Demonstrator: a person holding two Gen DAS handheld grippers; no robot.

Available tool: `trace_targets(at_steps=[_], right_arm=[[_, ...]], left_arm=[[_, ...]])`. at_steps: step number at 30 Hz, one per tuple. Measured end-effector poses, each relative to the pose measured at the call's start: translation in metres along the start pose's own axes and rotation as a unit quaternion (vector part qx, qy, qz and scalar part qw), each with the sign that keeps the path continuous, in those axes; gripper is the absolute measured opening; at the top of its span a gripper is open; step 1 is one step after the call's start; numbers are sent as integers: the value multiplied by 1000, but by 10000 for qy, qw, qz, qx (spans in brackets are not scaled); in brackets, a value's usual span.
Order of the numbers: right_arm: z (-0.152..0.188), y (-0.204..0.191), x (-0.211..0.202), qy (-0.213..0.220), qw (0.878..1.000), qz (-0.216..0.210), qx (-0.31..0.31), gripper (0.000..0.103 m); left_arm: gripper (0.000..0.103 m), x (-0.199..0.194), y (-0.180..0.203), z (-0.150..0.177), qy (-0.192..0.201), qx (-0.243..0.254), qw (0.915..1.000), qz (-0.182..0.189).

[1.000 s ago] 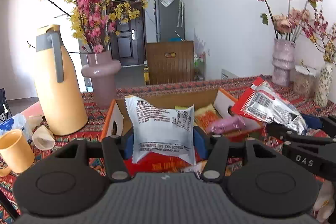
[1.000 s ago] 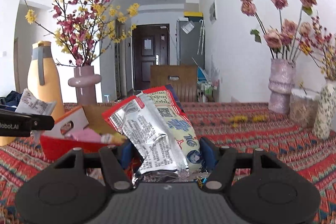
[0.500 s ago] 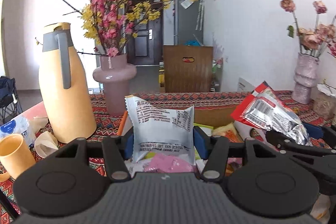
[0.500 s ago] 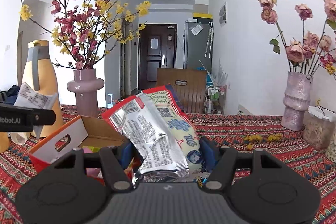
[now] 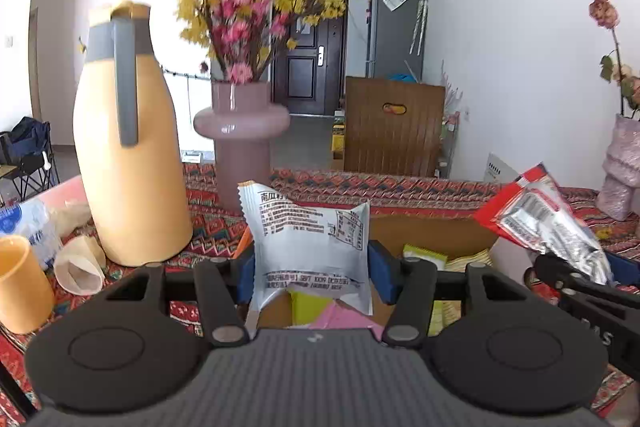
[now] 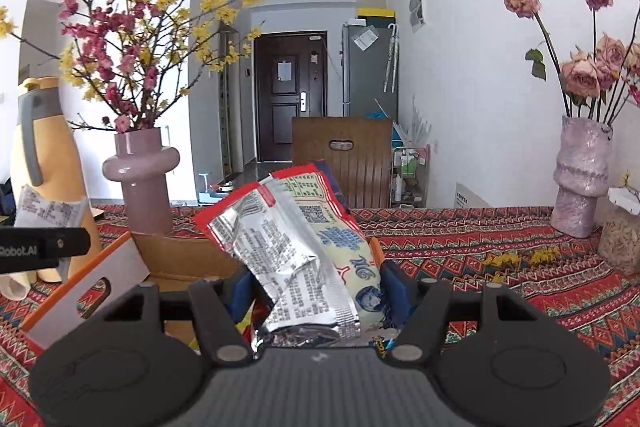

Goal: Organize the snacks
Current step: 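Carry both packets over the open box, then lower both packets into the box and open both grippers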

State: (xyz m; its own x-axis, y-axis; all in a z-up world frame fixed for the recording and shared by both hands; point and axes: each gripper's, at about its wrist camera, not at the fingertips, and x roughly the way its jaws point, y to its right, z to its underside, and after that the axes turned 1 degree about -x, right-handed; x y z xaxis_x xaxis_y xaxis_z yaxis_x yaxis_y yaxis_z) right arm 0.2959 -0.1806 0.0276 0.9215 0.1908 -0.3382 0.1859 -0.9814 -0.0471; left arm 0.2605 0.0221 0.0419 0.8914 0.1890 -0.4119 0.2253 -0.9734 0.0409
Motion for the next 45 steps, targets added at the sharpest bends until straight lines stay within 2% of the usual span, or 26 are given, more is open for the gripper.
trace_targets(at_steps=[5,10,18,22,24,26,29,37,45], right_arm=[[16,0,11,-72,10000,-64,-22,65],[19,-1,11,-143,9998,-99,-6,65],[22,-2,8,-156,9998,-80,-11,65],[22,2,6,-139,9997,-162,77,66],[21,4,4,-124,9997,-158,136,75],[21,7,3,-80,9997,-92,219,94],[22,12,1,-52,9992,-55,395,101],[26,15,4,-156,9984,59,531,102],[28,14,6,-201,9984,73,517,102]], left_arm=[[56,10,-4,13,-64,-6,10000,5],[56,12,-4,17,-86,4,9999,58],[60,14,-1,21,-10,63,9999,-78],[76,10,-2,22,145,7,9999,-94],[87,8,-3,22,180,-43,9997,-133],[103,7,-5,23,239,-103,9994,-220],[103,6,-7,23,277,-199,9990,-290],[103,12,-9,26,78,-257,9991,-335],[103,12,-9,27,62,-258,9991,-336]])
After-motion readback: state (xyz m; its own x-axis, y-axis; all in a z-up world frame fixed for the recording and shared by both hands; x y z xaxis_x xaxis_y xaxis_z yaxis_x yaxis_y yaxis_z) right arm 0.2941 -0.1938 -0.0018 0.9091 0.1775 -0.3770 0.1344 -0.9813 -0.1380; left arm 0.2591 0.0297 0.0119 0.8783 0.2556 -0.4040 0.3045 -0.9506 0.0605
